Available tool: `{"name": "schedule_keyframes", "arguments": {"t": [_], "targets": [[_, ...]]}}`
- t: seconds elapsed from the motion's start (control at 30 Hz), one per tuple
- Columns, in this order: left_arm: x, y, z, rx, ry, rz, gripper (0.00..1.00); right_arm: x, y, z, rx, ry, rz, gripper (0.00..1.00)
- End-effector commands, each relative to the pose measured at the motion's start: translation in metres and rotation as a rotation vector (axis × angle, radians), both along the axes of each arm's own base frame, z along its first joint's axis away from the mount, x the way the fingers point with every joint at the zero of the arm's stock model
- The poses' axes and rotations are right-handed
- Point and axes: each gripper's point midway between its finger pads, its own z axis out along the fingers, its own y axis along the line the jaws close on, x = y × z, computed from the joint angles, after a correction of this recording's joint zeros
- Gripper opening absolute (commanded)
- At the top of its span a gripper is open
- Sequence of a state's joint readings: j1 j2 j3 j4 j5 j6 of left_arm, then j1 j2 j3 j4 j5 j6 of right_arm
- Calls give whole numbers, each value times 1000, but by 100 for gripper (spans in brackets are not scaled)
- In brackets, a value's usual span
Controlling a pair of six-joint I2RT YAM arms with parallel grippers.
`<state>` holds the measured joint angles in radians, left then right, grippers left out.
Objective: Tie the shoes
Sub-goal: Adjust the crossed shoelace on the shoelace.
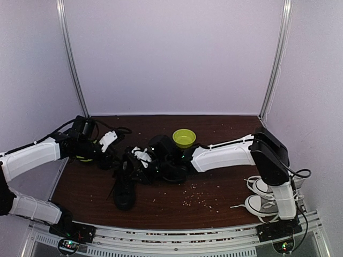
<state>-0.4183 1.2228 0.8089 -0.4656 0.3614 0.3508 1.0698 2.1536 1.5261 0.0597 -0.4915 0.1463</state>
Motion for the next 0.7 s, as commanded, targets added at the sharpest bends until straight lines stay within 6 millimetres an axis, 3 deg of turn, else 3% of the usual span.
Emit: {"name": "schedule_keyframes", "arguments": {"t": [0.0, 0.13, 0.23, 0.67], "targets": [[28, 28, 19, -88, -46, 219, 57, -8, 30, 1, -9, -43, 35, 24], [47, 65, 8, -65, -36, 394, 57, -11, 40, -12, -59, -39, 32, 27], [55, 78, 6, -45, -69, 450, 57, -8, 37, -22, -112, -54, 5, 28], [55, 69, 13, -91, -66, 406, 57, 1, 46, -39, -188, -59, -15, 32]]}}
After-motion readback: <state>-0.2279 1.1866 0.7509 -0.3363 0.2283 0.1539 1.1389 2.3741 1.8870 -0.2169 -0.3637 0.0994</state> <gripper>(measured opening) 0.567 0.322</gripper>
